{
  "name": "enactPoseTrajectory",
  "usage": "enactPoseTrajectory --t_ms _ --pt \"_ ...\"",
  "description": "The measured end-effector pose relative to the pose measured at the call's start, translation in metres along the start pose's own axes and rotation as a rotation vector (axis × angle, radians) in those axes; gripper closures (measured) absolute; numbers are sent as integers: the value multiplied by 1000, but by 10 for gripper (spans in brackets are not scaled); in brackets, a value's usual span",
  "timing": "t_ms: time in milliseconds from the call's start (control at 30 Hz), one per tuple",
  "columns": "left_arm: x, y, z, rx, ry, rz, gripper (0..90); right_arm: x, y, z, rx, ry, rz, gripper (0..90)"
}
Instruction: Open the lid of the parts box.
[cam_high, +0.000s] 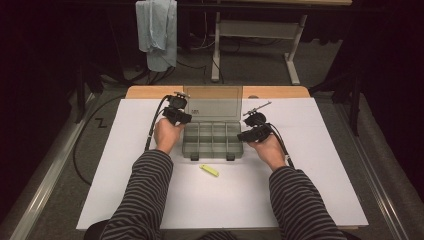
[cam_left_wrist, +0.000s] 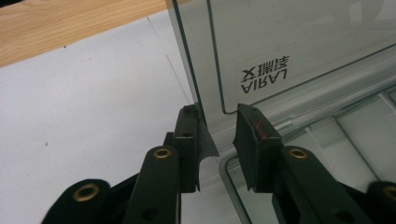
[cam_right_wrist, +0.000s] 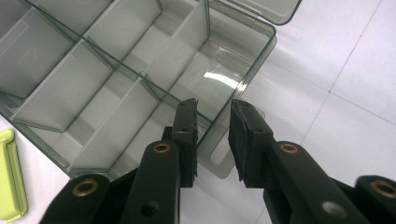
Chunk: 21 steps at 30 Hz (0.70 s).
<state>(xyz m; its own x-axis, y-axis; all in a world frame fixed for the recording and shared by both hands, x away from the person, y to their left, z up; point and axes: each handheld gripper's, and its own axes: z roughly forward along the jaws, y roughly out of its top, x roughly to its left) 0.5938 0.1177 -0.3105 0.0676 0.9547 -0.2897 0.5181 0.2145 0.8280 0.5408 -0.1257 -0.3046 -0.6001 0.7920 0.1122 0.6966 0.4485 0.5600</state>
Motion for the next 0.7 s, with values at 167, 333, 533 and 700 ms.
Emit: enactPoseTrajectory --t_ms 167,333,533,700 --pt "1 0 -1 6 -2 -3 705 0 0 0 -3 2 2 746" --pt "0 -2 -1 -11 -4 34 701 0 -1 0 -7 2 1 745" --pt "-1 -3 -1 -19 -2 67 676 -1 -1 0 -10 4 -2 745" --pt "-2 -3 -3 -20 1 88 649 -1 -1 0 -12 2 -3 746"
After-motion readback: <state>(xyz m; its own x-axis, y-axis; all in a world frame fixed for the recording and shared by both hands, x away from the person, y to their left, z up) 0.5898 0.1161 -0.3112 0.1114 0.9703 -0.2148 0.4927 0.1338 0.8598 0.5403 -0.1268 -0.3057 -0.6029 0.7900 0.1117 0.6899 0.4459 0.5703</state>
